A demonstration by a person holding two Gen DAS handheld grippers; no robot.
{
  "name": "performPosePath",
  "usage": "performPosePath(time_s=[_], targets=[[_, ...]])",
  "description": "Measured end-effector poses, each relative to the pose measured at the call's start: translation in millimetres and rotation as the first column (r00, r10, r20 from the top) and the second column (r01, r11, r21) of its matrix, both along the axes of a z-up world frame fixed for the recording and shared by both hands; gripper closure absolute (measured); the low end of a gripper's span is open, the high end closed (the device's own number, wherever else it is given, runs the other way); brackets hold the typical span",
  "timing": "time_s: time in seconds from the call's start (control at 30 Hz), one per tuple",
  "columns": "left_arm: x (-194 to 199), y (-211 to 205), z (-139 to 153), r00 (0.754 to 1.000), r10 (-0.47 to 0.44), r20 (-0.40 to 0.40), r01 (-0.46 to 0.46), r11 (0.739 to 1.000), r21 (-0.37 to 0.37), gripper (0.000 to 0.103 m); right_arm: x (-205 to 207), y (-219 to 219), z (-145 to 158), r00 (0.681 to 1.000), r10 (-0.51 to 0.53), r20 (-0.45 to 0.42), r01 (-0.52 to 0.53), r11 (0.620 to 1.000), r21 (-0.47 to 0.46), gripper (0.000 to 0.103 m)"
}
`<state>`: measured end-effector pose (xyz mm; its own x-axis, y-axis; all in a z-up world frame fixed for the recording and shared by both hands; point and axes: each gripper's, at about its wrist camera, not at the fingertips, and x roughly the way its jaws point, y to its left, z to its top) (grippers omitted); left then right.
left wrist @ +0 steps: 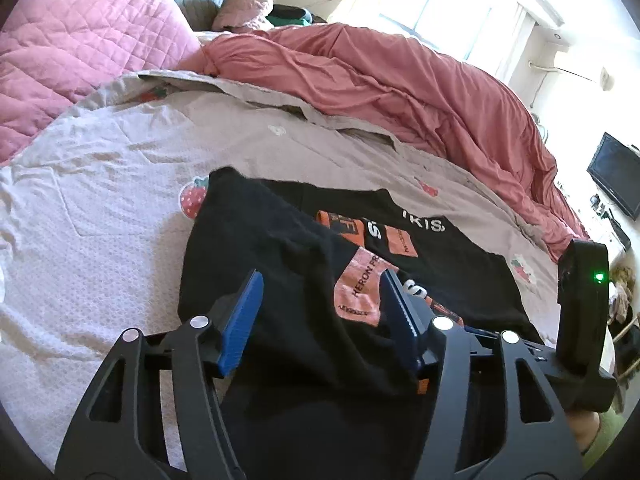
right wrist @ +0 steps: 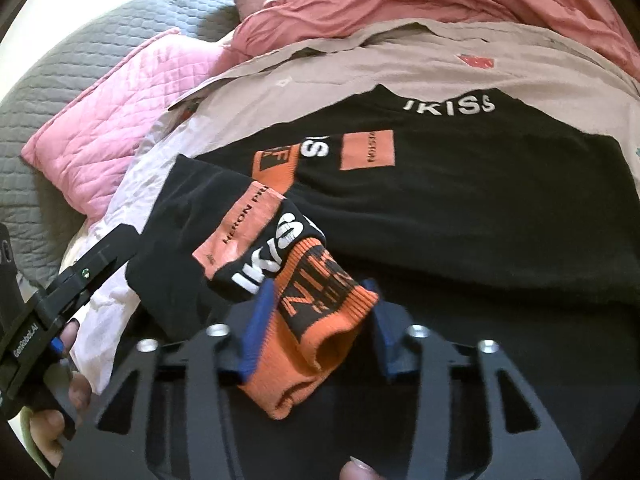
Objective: Fold small clothes
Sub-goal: 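Grasp the second folded cuff with the right tool, adjust it, release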
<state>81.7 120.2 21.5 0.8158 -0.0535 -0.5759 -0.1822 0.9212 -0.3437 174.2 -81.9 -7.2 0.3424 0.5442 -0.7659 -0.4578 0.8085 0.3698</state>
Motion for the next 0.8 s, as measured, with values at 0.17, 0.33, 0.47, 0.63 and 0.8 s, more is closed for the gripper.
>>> performPosePath(time_s=[0.17, 0.33, 0.47, 0.63, 0.8], targets=[[-4, 6, 4, 0.999, 0.030, 0.027, -0.030, 1.000, 0.001, 0.046, -7, 8, 15, 0.995, 0.062, 0.081, -0.061, 0.998, -0.020, 0.094], [-8, 13, 7, 0.997, 0.056, 0.052, -0.056, 0.998, -0.010, 0.045, -4, -1, 59, 0.970, 0.074, 0.231, -0.073, 0.997, -0.013, 0.095], [-8, 15, 7, 0.997, 0.061, 0.052, -0.061, 0.998, -0.019, 0.045, 13, -24, 93, 0.945, 0.032, 0.324, -0.025, 0.999, -0.027, 0.095], [-5, 10, 7, 0.998, 0.041, 0.045, -0.041, 0.999, 0.000, 0.045, 48, -64, 102, 0.930, -0.045, 0.364, 0.091, 0.990, -0.110, 0.095], [-3, 5, 4, 0.999, 0.026, 0.034, -0.026, 0.999, 0.021, 0.042, 81, -89, 66, 0.950, -0.102, 0.295, 0.167, 0.965, -0.204, 0.094]])
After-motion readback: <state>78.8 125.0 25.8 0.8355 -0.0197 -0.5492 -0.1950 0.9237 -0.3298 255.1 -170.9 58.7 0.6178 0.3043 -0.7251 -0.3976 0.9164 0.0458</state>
